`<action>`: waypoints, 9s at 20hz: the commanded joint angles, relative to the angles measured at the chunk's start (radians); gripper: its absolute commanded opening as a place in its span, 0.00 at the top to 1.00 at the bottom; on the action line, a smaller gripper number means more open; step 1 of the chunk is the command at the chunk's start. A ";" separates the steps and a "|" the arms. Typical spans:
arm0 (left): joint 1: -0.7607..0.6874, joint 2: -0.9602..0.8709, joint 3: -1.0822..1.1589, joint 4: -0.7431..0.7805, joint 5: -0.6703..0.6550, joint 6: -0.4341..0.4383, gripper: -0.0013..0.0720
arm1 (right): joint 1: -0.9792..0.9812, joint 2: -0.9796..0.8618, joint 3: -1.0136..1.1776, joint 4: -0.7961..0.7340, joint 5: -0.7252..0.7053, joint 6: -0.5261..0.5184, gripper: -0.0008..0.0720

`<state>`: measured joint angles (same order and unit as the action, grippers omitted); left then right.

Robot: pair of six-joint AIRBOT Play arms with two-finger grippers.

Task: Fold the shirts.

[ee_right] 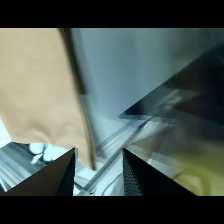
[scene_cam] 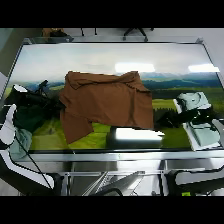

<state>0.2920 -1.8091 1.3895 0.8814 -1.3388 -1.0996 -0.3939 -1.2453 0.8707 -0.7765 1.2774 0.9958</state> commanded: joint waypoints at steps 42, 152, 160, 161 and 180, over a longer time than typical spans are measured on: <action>-0.161 0.137 0.226 -0.115 0.153 0.023 0.96 | 0.159 -0.127 0.561 0.172 -0.323 -0.147 0.97; -0.009 0.954 -0.670 0.101 0.011 -0.224 0.96 | 0.023 0.327 -0.052 0.084 -0.137 -0.018 0.96; -0.151 0.447 -0.174 0.088 0.107 -0.180 0.96 | 0.145 0.059 0.129 0.351 -0.379 -0.256 0.96; -0.159 0.386 -0.137 0.095 0.120 -0.180 0.96 | 0.160 0.014 0.145 0.352 -0.401 -0.262 0.96; -0.161 0.123 0.082 0.087 -0.216 -0.259 0.35 | 0.005 -0.097 0.286 0.321 -0.292 -0.263 0.29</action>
<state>0.1310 -1.7439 1.4693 0.9688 -1.4742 -1.3354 -0.3641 -1.3178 1.1481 -0.4519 0.9474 0.7250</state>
